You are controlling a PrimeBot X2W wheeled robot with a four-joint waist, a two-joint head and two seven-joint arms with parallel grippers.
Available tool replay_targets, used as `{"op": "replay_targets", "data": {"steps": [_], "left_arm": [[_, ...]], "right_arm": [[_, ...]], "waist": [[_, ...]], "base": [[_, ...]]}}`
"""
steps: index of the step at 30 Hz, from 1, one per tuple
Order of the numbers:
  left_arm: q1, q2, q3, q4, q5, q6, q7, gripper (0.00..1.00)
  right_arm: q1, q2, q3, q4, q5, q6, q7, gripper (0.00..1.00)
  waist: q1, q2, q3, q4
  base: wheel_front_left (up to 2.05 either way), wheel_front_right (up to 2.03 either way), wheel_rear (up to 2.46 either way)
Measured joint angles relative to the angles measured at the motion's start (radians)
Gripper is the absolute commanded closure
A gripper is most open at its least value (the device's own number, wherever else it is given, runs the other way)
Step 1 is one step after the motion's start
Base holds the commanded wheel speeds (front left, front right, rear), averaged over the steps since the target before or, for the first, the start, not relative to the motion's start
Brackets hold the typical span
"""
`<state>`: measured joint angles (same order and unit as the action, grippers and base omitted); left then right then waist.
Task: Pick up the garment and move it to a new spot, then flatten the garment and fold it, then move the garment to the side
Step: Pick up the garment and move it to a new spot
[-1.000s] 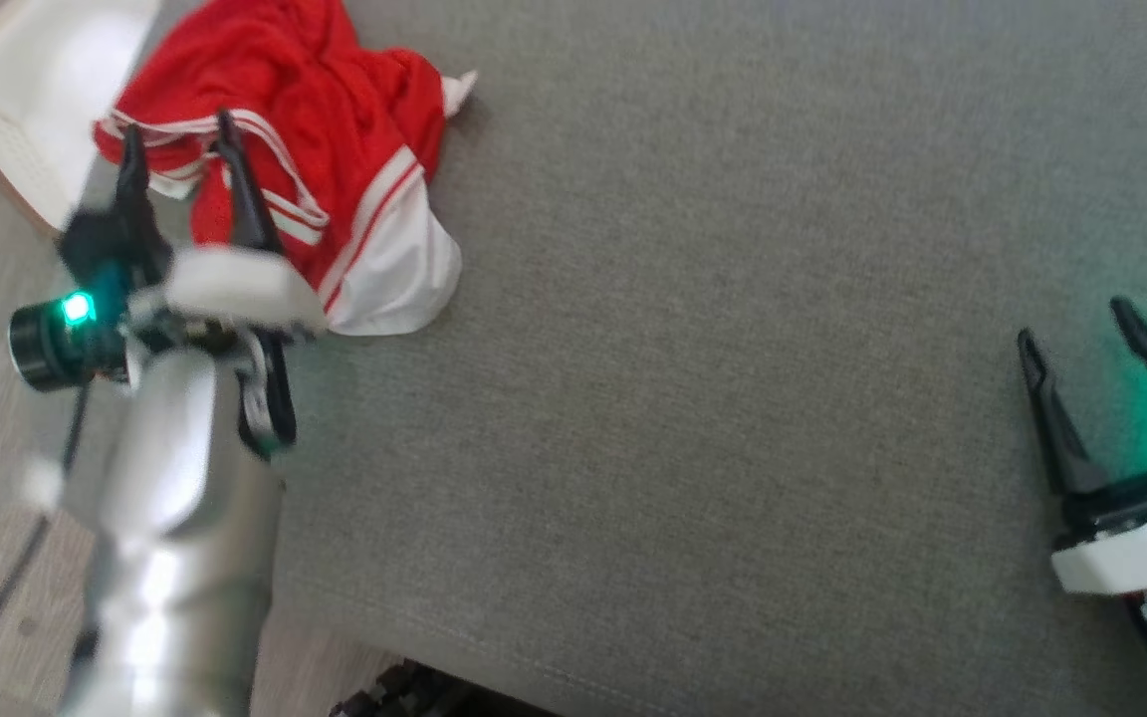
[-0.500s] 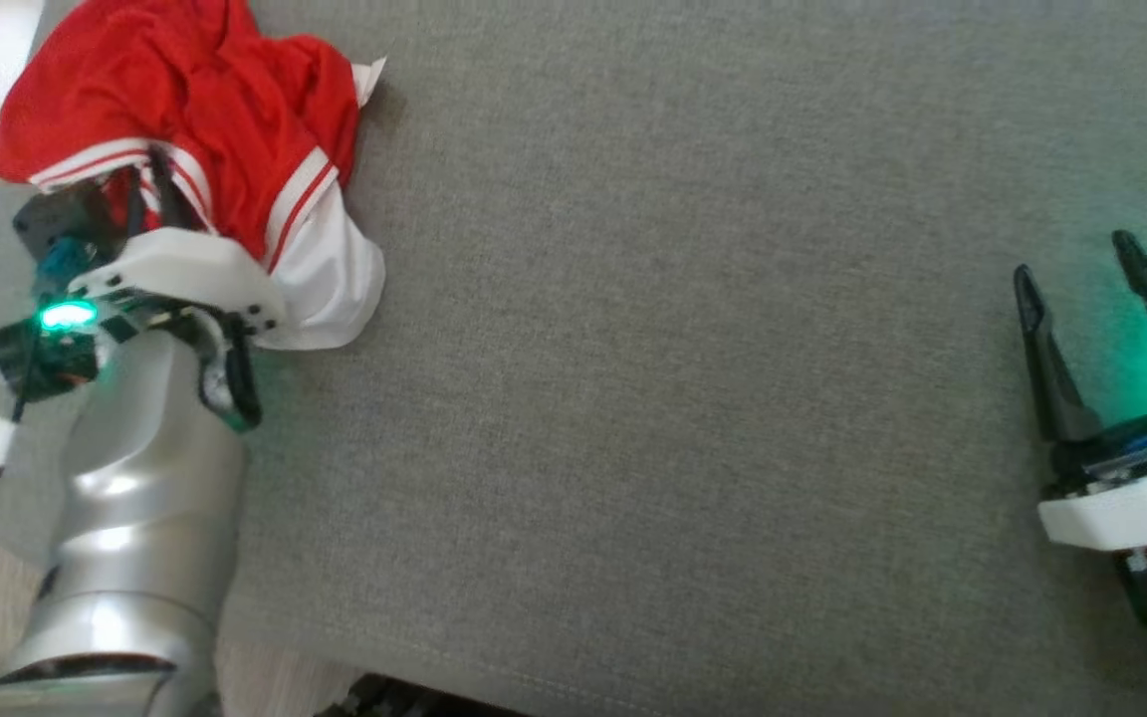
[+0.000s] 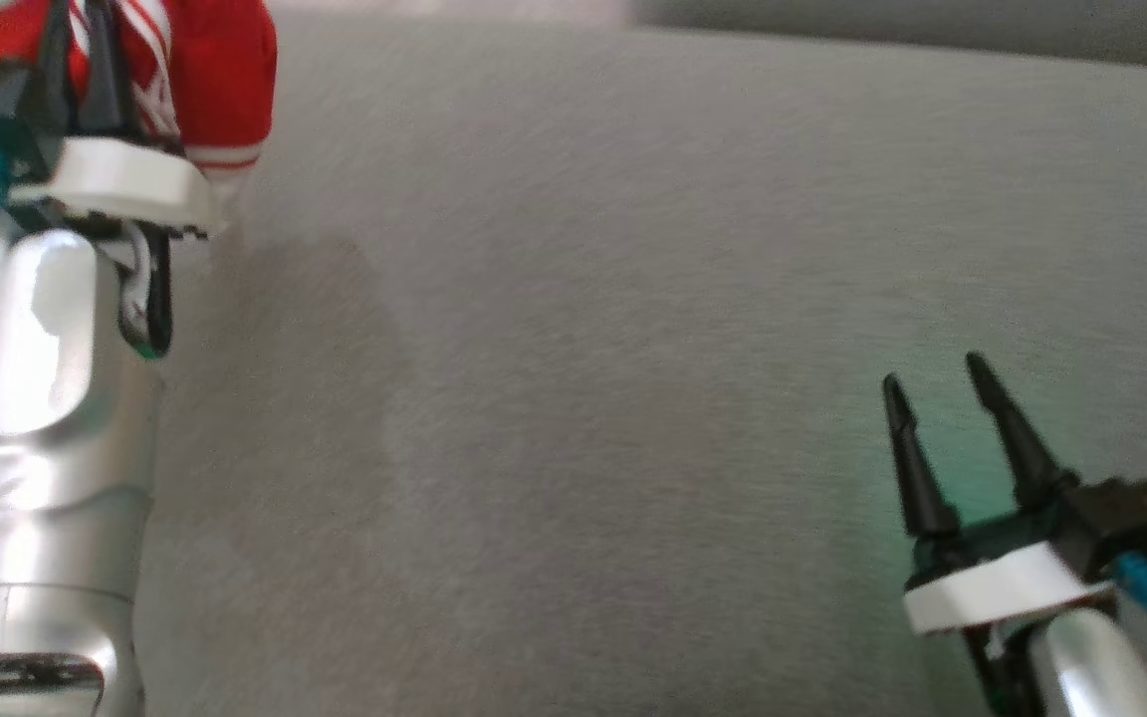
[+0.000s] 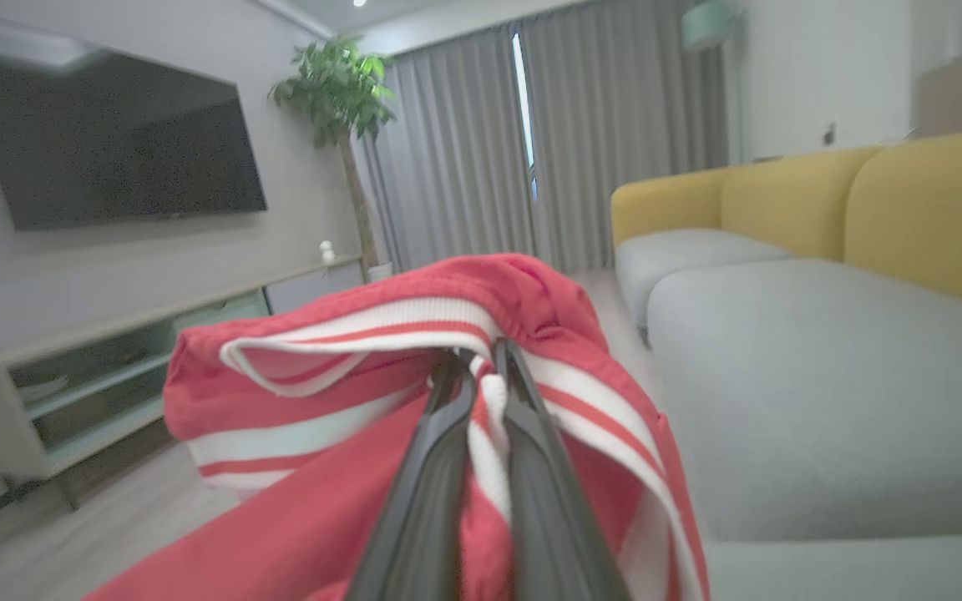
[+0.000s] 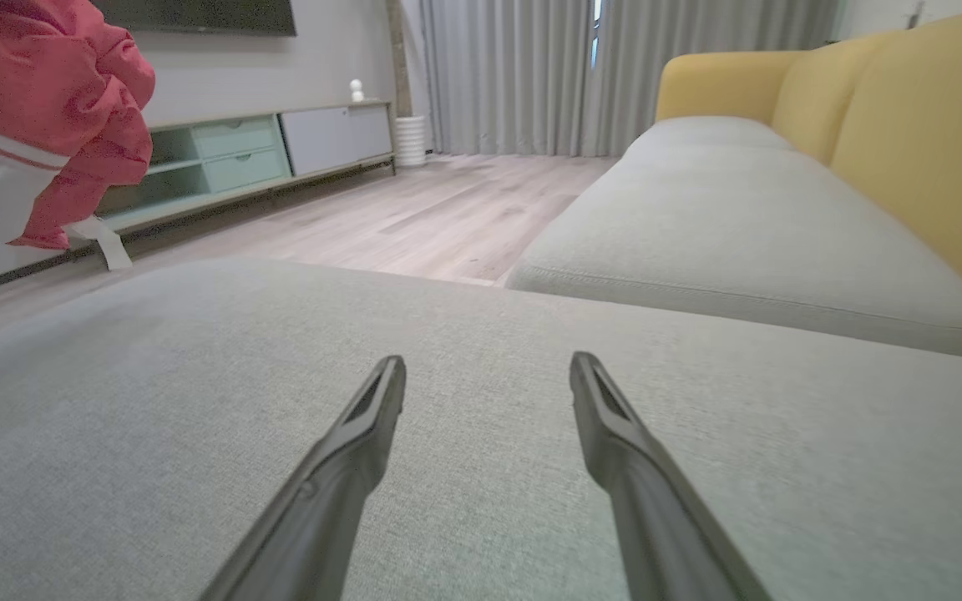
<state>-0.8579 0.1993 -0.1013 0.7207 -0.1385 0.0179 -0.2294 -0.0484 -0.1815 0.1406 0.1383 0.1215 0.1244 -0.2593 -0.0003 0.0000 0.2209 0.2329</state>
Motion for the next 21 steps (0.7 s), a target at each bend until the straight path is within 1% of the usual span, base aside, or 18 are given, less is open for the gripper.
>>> {"op": "replay_targets", "data": {"steps": [2,5,8,12,15,17,19,21], "left_arm": [[0.006,0.014,-0.022,-0.078,0.0,-0.032,0.032,1.0],[0.029,0.014,-0.051,-0.2,0.0,-0.059,0.101,1.0],[0.073,0.012,-0.087,-0.313,-0.001,-0.072,0.173,1.0],[0.145,0.009,-0.128,-0.425,0.005,-0.072,0.256,1.0],[0.2,0.004,-0.163,-0.45,0.007,-0.072,0.28,1.0],[0.236,-0.002,-0.206,-0.449,0.029,-0.074,0.289,1.0],[0.275,-0.03,-0.232,-0.425,0.033,-0.077,0.283,1.0],[0.315,-0.058,-0.259,-0.372,0.032,-0.077,0.263,1.0]], "right_arm": [[0.023,0.03,0.003,0.002,-0.007,0.0,0.0,0.0],[0.042,0.06,0.012,0.005,-0.019,0.0,0.0,0.0],[0.045,0.077,0.019,0.004,-0.019,0.0,0.0,0.0],[0.048,0.084,0.023,0.004,-0.026,0.0,0.0,0.0],[0.051,0.091,0.021,0.001,-0.026,0.0,0.0,0.0],[0.055,0.096,0.021,-0.001,-0.026,0.0,0.0,0.0],[0.056,0.101,0.02,-0.001,-0.026,0.0,0.0,0.0],[0.056,0.105,0.023,-0.001,-0.023,0.0,0.0,0.0]], "waist": [[0.0,0.0,-0.036,-0.045],[0.0001,0.0,-0.083,-0.121],[0.0001,0.0,-0.121,-0.204],[0.0001,0.0,-0.157,-0.323],[0.0002,0.0,-0.171,-0.412],[0.0002,0.0,-0.173,-0.467],[0.0002,0.0,-0.167,-0.516],[0.0003,0.0,-0.154,-0.557]], "base": [[0.0,0.0,0.0],[0.0,0.0,0.0],[0.0,0.0,0.0],[0.0,0.0,0.0],[0.0,0.0,0.0],[0.0,0.0,0.0],[0.0,0.0,0.0],[0.0,0.0,0.0]]}}
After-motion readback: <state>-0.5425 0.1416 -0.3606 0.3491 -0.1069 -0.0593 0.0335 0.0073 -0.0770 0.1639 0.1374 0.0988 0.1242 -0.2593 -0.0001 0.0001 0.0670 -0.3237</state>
